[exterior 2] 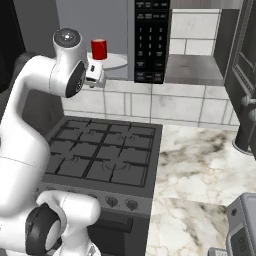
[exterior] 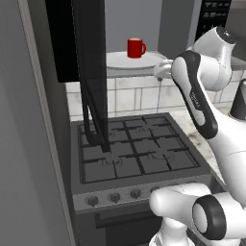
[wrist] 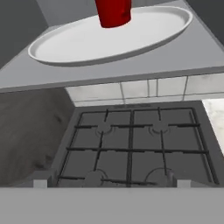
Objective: Pick the cup of tea, navigate to the dining table, and place it on the saucer.
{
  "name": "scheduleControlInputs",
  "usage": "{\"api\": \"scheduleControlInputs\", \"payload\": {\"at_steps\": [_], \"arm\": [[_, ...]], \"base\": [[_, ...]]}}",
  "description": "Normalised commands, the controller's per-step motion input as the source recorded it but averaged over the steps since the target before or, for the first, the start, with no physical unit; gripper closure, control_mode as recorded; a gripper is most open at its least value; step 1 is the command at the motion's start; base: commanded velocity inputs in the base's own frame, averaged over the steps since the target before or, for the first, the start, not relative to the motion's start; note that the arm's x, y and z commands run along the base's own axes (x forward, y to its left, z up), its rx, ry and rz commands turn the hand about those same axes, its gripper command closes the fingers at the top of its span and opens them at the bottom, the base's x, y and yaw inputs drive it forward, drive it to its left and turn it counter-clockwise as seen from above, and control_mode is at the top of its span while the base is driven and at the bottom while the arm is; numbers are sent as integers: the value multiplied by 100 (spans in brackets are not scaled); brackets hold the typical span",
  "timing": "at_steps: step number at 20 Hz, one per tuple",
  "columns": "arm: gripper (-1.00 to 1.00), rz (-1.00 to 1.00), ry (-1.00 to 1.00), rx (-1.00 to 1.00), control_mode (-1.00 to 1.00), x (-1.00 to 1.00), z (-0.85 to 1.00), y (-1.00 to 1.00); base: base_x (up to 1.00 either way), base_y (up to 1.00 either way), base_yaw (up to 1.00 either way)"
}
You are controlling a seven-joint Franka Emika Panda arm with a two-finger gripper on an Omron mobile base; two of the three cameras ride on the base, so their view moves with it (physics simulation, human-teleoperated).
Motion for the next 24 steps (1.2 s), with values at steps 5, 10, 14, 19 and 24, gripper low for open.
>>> {"api": "scheduleControlInputs", "payload": {"at_steps": [5, 10, 14, 19, 24], "arm": [[-100, 1, 0, 4, -100, 47, 37, 7], [-100, 7, 0, 0, -100, 56, 8, 7], [-100, 14, 0, -1, -100, 45, 0, 14], [-100, 14, -2, -8, -100, 25, 0, 17], [-100, 9, -5, -13, -100, 20, 0, 1]], "base": [[0, 0, 0], [0, 0, 0], [0, 0, 0], [0, 0, 0], [0, 0, 0]]}}
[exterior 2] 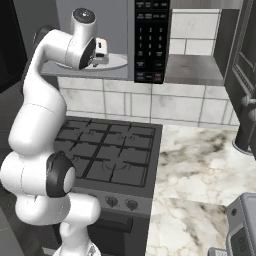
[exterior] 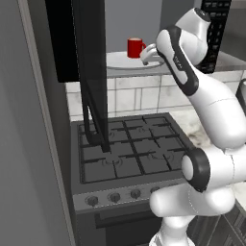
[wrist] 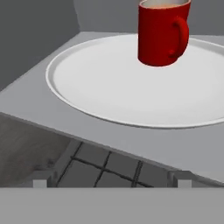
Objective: Pick the cup of tea, navigate to the dining table, and place it on the saucer.
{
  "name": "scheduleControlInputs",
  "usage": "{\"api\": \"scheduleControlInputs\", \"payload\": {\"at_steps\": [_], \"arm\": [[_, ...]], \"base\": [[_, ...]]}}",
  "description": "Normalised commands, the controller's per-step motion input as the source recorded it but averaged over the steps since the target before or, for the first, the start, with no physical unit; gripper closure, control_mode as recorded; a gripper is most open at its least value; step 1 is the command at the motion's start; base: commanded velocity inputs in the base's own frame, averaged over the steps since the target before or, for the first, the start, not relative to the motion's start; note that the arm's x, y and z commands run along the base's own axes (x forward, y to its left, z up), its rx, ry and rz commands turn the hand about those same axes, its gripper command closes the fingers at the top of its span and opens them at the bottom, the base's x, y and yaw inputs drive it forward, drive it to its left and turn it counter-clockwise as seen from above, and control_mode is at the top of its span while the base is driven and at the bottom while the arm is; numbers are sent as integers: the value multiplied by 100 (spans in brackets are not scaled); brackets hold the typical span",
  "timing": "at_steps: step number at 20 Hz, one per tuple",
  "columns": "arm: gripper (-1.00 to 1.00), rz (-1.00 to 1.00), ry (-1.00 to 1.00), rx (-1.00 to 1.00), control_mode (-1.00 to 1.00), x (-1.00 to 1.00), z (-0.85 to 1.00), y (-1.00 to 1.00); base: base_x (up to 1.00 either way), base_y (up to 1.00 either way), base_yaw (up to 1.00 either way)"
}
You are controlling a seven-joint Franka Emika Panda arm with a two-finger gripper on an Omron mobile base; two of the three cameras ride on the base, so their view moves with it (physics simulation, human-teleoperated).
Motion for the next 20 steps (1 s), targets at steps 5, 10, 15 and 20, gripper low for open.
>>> {"api": "scheduleControlInputs", "payload": {"at_steps": [5, 10, 15, 20], "arm": [[-100, 1, -5, -15, -100, 17, 0, 0], [-100, 0, -1, -4, -100, 40, 1, 0], [-100, 0, 0, 0, -100, 30, 1, -1], [-100, 0, 0, 0, -100, 18, 5, -14]], "base": [[0, 0, 0], [0, 0, 0], [0, 0, 0], [0, 0, 0]]}}
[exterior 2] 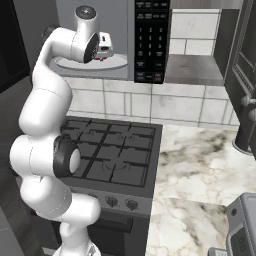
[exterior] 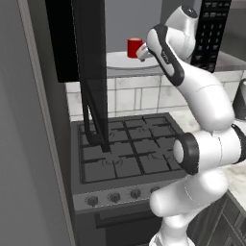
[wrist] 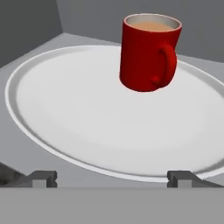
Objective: Pick the cup of tea, navigate to the dining table, and place it on the saucer.
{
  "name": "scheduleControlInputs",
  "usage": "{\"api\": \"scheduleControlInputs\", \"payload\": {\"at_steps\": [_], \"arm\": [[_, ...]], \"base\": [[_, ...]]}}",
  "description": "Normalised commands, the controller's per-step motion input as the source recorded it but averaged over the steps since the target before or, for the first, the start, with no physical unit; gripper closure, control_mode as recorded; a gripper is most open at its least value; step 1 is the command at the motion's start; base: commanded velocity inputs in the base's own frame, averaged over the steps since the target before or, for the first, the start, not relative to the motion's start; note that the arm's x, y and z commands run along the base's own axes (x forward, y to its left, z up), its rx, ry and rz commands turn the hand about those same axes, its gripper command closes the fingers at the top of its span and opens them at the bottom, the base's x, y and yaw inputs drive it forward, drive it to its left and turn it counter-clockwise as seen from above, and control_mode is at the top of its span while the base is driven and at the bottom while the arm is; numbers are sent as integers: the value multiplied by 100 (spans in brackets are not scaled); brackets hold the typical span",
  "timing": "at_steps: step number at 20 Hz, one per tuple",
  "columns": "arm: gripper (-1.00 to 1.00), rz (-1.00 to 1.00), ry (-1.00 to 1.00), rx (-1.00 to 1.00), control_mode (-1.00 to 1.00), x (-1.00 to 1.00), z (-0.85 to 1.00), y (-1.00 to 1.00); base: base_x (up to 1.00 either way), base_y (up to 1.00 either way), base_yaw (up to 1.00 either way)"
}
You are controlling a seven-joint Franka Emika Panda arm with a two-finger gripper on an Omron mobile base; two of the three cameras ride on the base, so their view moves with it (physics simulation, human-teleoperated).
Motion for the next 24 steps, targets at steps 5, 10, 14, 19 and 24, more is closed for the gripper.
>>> {"api": "scheduleControlInputs", "payload": {"at_steps": [5, 10, 14, 19, 24], "arm": [[-100, 0, 0, 0, -100, 32, 9, -1], [-100, 1, 0, 0, -100, 48, 0, 0], [-100, 3, 0, 0, -100, 28, 0, -9], [-100, 3, 0, 0, -100, 29, 0, -6], [-100, 3, 0, 0, -100, 26, 0, -4]], "base": [[0, 0, 0], [0, 0, 0], [0, 0, 0], [0, 0, 0], [0, 0, 0]]}}
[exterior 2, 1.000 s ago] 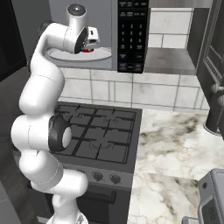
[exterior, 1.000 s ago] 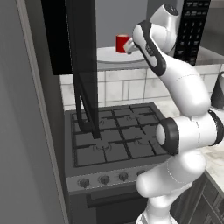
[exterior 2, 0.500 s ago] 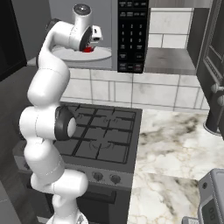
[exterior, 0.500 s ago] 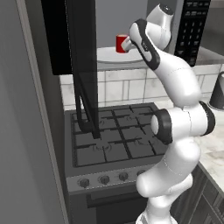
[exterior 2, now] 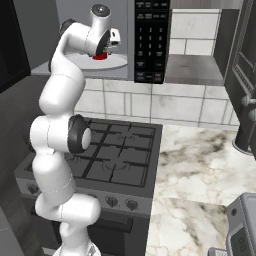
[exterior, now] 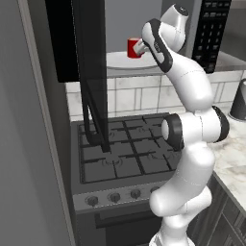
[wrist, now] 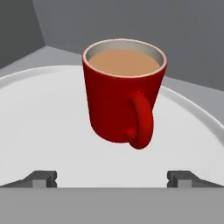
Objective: Pick the cup of tea, navigate to the dining table, and place it on the saucer.
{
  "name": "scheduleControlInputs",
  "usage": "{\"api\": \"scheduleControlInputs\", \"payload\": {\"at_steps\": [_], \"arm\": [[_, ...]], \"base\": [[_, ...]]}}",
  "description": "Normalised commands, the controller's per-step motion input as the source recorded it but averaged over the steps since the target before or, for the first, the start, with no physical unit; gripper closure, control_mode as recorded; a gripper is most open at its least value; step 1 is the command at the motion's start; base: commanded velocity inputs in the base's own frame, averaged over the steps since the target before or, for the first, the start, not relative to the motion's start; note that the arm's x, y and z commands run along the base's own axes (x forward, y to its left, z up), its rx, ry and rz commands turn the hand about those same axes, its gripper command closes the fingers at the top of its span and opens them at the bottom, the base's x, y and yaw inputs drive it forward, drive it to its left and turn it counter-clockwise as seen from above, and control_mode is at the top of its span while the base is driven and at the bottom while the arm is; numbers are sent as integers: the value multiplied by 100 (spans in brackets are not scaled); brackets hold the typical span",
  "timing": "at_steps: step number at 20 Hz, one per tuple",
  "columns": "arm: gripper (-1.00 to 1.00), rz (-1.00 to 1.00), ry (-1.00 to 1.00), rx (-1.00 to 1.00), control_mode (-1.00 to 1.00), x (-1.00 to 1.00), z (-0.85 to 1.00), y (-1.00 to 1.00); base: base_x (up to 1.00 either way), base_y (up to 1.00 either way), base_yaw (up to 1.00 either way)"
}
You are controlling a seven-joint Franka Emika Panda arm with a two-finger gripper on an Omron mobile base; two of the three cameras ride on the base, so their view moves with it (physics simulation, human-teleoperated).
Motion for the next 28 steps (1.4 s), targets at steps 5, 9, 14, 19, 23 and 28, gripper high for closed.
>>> {"api": "scheduleControlInputs", "payload": {"at_steps": [5, 9, 14, 19, 23, 28], "arm": [[-100, 4, 0, 0, -100, 25, 0, 0], [-100, 6, 0, 0, -100, 26, 0, 0], [-100, 5, 0, 0, -100, 24, 0, 0], [-100, 4, 0, 0, -100, 31, 0, 0], [-100, 3, 3, 0, -100, 42, 0, 0], [-100, 2, 4, 0, -100, 8, 0, 0]], "base": [[0, 0, 0], [0, 0, 0], [0, 0, 0], [0, 0, 0], [0, 0, 0], [0, 0, 0]]}}
